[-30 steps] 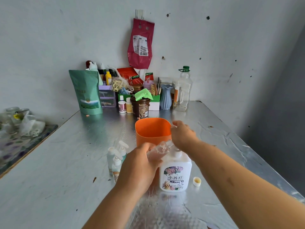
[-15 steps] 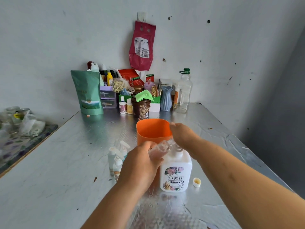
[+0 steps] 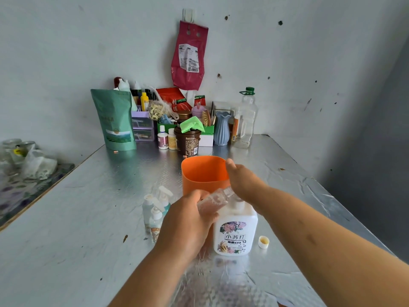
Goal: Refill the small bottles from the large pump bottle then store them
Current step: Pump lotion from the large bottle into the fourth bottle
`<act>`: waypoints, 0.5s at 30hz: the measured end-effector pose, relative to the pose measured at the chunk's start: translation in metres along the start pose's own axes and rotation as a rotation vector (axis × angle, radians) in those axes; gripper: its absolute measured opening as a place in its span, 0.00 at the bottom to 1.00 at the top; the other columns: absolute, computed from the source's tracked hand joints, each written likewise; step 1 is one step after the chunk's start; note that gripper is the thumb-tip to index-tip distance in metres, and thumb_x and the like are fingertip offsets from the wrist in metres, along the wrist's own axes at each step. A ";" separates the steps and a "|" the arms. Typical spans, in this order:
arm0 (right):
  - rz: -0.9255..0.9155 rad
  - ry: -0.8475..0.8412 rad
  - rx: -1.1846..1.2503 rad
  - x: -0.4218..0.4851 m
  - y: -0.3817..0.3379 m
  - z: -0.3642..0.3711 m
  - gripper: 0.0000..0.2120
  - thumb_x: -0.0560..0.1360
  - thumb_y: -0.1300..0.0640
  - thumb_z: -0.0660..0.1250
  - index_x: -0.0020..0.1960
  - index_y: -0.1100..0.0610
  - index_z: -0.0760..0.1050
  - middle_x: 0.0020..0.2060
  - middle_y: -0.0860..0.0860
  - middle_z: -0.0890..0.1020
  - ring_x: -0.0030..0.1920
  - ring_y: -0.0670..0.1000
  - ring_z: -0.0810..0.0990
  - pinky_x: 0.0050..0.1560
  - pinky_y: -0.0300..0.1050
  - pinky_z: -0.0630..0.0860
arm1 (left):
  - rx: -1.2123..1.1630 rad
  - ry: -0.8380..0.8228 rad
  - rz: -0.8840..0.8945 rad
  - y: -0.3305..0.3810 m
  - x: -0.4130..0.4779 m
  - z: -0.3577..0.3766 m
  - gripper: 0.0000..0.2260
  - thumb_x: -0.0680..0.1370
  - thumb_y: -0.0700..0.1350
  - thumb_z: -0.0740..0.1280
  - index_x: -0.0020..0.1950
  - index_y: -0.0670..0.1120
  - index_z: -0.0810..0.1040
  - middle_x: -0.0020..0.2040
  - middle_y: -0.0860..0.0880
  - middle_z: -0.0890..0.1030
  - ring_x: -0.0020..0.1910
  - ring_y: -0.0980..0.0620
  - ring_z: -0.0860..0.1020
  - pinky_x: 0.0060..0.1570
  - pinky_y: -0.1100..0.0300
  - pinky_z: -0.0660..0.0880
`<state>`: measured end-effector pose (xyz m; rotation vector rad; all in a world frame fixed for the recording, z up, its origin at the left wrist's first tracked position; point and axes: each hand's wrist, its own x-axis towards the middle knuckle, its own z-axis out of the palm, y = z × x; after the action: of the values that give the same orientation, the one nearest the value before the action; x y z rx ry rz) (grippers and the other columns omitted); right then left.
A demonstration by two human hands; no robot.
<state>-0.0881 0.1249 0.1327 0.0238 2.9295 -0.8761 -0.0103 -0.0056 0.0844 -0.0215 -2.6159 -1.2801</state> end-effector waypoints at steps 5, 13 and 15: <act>-0.025 0.024 0.066 0.000 -0.001 -0.005 0.22 0.83 0.51 0.42 0.71 0.58 0.61 0.65 0.64 0.70 0.66 0.65 0.68 0.68 0.61 0.64 | 0.004 0.012 0.003 0.003 0.001 -0.001 0.10 0.74 0.52 0.73 0.54 0.57 0.78 0.46 0.58 0.84 0.47 0.57 0.81 0.50 0.53 0.78; 0.076 0.015 0.195 0.008 0.000 -0.003 0.29 0.81 0.43 0.41 0.71 0.62 0.63 0.68 0.62 0.69 0.68 0.60 0.66 0.71 0.58 0.60 | 0.006 0.006 -0.003 0.002 0.004 -0.001 0.12 0.73 0.52 0.73 0.55 0.57 0.78 0.47 0.58 0.84 0.48 0.57 0.82 0.50 0.52 0.79; 0.074 0.021 0.196 0.008 0.001 -0.002 0.28 0.82 0.44 0.42 0.70 0.62 0.64 0.68 0.61 0.69 0.68 0.60 0.67 0.71 0.58 0.60 | 0.010 0.004 0.000 0.002 0.004 -0.001 0.12 0.73 0.52 0.73 0.56 0.57 0.78 0.48 0.58 0.84 0.48 0.57 0.82 0.50 0.52 0.78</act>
<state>-0.0965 0.1271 0.1334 0.1537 2.8289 -1.1535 -0.0140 -0.0056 0.0871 -0.0169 -2.6188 -1.2662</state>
